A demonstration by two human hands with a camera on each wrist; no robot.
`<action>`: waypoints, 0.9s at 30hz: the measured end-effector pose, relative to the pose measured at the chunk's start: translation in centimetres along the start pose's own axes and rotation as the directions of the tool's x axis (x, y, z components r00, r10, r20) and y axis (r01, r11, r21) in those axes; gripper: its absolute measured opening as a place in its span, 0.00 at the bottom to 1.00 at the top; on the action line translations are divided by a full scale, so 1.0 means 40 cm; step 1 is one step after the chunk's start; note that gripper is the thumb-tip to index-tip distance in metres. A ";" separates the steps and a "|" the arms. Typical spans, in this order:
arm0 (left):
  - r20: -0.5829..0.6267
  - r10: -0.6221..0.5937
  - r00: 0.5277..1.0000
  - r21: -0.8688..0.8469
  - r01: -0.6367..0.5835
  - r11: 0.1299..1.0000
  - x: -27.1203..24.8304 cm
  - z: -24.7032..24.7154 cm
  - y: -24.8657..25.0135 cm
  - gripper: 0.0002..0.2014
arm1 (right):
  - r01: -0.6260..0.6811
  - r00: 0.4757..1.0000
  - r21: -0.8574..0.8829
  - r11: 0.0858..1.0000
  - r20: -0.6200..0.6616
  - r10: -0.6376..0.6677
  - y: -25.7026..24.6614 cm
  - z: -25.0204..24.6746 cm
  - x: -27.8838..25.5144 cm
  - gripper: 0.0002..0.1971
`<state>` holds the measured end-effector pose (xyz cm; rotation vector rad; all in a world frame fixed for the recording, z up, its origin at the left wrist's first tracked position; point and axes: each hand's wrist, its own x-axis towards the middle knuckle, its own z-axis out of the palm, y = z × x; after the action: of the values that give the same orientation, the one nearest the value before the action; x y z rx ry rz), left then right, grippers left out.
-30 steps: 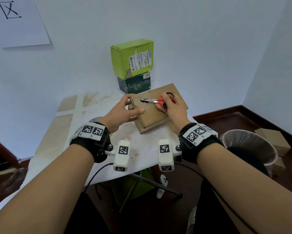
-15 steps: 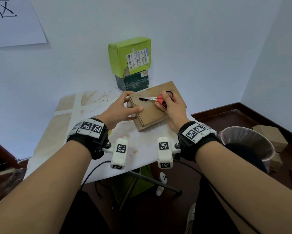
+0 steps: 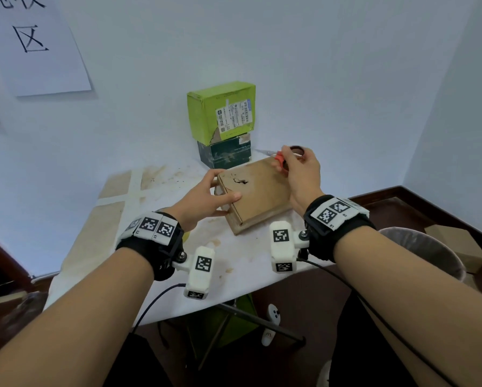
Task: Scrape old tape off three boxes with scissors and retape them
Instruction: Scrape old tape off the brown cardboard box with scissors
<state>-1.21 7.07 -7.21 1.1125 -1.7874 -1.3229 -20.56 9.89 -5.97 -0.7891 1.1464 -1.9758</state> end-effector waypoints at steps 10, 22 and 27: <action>0.040 -0.008 0.999 0.202 -0.001 0.979 0.014 -0.027 0.002 0.27 | 0.153 0.961 -0.515 0.844 0.277 -0.005 0.033 0.036 0.016 0.04; 0.207 0.560 0.802 0.799 -0.469 0.377 0.051 -0.031 0.055 0.15 | 0.158 0.955 -0.451 0.878 0.295 -0.021 0.021 0.031 -0.021 0.12; 0.276 0.645 0.712 0.826 -0.519 0.221 0.058 -0.006 0.039 0.09 | 0.160 0.956 -0.454 0.876 0.291 -0.024 0.019 0.030 -0.022 0.12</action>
<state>-2.41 5.08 -5.62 0.7219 -2.4791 0.2559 -18.91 9.78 -6.28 -1.3528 1.4604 -1.5974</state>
